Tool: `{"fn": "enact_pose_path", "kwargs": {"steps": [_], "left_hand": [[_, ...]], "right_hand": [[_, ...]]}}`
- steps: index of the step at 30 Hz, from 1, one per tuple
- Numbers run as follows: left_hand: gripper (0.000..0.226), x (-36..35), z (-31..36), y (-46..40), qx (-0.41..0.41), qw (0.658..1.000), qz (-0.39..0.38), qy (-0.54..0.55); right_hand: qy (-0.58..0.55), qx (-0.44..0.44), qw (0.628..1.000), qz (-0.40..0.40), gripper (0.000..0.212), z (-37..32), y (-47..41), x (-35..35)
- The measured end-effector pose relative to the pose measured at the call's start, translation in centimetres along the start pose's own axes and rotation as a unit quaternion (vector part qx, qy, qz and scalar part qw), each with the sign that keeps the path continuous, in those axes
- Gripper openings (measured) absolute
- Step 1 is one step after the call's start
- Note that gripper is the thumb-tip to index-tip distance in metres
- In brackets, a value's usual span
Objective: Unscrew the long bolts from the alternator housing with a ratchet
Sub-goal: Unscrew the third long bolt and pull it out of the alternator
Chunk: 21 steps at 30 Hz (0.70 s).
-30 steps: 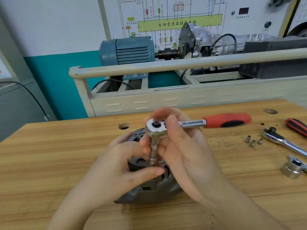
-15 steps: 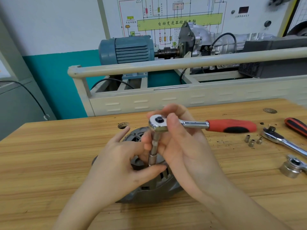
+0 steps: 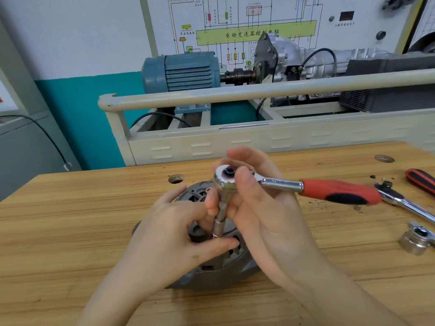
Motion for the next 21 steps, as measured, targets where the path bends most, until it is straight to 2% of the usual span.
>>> {"fn": "enact_pose_path", "kwargs": {"steps": [5,8,11,14,16,19,21], "left_hand": [[0.037,0.41,-0.07,0.08,0.002,0.997,-0.049,0.065],[0.036,0.24,0.12,0.03,0.005,0.997,-0.026,0.069],[0.029,-0.05,0.23,0.11,0.01,0.999,0.018,0.05],[0.038,-0.12,0.23,0.08,0.005,0.999,0.038,0.031],[0.04,0.06,0.1,-0.01,0.013,0.999,0.009,0.037],[0.035,0.47,-0.28,-0.06,0.011,0.995,-0.073,0.062],[0.038,0.54,-0.42,-0.03,0.016,0.992,-0.093,0.078]], "right_hand": [[-0.051,-0.038,0.998,-0.007,0.04,0.1,0.21,-0.34],[-0.064,-0.05,0.997,-0.006,0.039,0.21,0.22,-0.37],[-0.067,-0.032,0.997,-0.004,0.026,0.17,0.09,-0.27],[-0.038,-0.008,0.999,-0.018,0.024,0.13,0.05,-0.3],[-0.036,-0.01,0.999,-0.021,0.026,0.13,0.04,-0.26],[-0.053,-0.029,0.998,-0.022,0.03,0.23,0.07,-0.14],[-0.06,-0.039,0.997,-0.02,0.031,0.3,0.09,-0.13]]}}
Point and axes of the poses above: each hand's wrist, its own y-axis away from the middle knuckle, its own x-axis out of the back of the hand, z = x × y, the point moved 2 cm from there along -y, towards the middle knuckle, and after that the axes turned 15 degrees about x, right-handed, at the moved point
